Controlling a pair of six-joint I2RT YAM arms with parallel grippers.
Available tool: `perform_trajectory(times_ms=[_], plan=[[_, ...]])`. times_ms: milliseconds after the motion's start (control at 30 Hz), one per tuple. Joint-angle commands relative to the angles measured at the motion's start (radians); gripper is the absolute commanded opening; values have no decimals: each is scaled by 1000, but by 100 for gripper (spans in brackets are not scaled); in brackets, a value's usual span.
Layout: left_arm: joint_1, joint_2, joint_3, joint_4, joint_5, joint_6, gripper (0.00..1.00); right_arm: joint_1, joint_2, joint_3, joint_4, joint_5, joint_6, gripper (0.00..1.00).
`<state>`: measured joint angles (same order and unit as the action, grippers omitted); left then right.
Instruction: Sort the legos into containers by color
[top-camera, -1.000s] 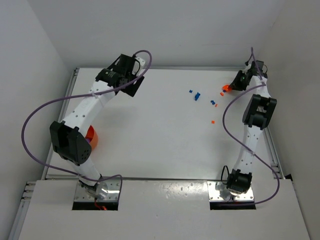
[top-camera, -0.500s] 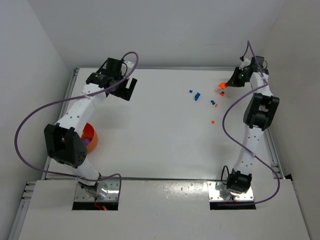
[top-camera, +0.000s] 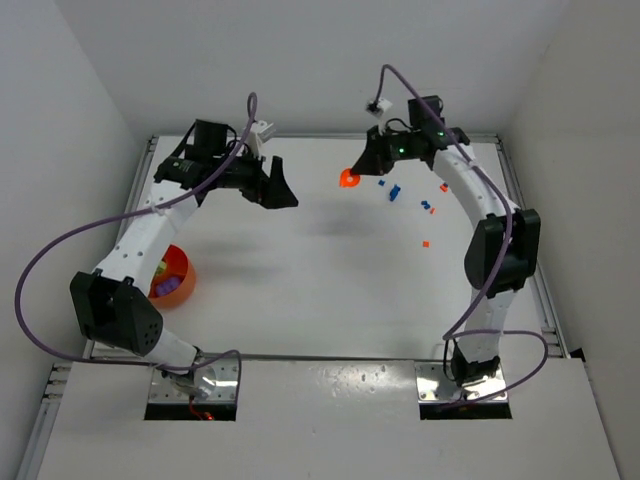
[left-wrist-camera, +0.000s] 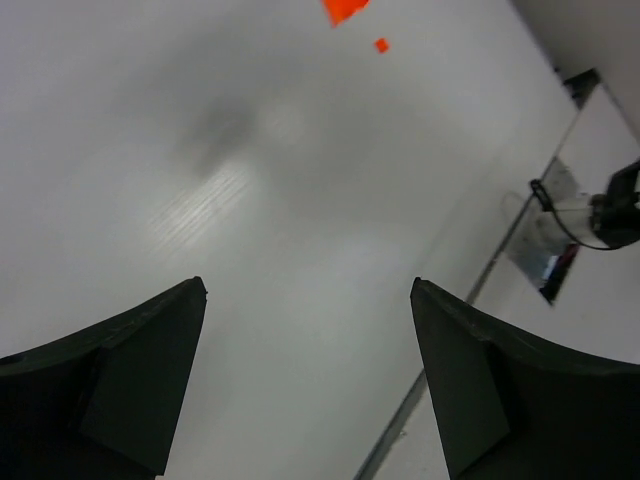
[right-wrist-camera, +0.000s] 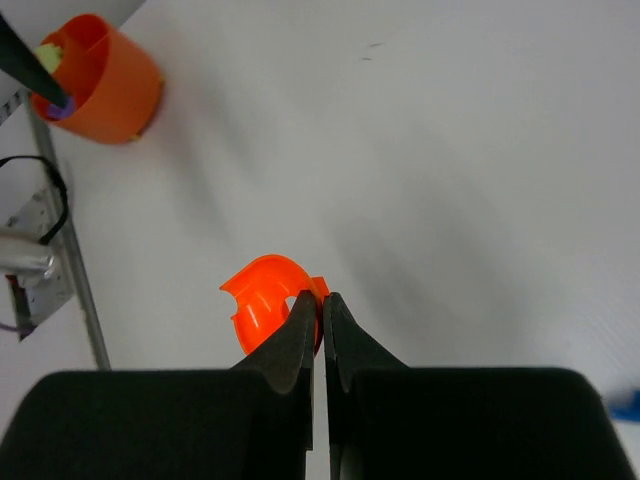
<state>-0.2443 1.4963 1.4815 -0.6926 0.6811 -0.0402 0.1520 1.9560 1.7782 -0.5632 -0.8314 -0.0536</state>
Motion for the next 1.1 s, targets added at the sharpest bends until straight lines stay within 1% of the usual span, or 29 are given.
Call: perform_trajectory(times_ms=[0,33,67,167,300,333,367,567,633,667,800,833,867,900,933,1033,1067], plan=[[31,-7,0,103,264,-98,89,55,-48,-25,87,-57,-29,0],[31,2,0,126,299,-127,87,72,-48,-25,101,-57,-6,0],[31,2,0,137,299,-141,86,101,-60,-25,114,-57,3,0],[40,12,-10,159,310,-161,85,136,-60,-25,135,-57,26,0],[40,12,-49,205,299,-210,79,198,-78,-25,144,-57,26,0],[40,12,-49,205,285,-220,74,207,-89,-25,144,-57,26,0],[40,12,-49,217,275,-231,73,216,-100,-25,154,-57,26,0],[49,44,-49,217,256,-231,70,279,-109,-14,163,-38,26,0],[50,44,-49,217,242,-240,67,293,-109,-5,163,-38,26,0],[50,44,-49,217,242,-240,67,305,-109,-5,154,-38,26,0],[50,44,-49,226,204,-240,59,327,-109,-5,154,-38,26,0],[50,44,-49,226,204,-240,56,327,-109,4,154,-38,26,0],[50,44,-49,226,195,-240,49,339,-109,4,154,-38,26,0],[50,44,-49,226,195,-240,46,339,-109,4,154,-38,26,0],[50,44,-49,226,195,-240,39,348,-109,13,154,-38,26,0],[50,44,-58,226,216,-240,28,348,-100,23,154,-28,26,0],[50,44,-58,226,216,-240,21,348,-100,23,163,-18,26,0]])
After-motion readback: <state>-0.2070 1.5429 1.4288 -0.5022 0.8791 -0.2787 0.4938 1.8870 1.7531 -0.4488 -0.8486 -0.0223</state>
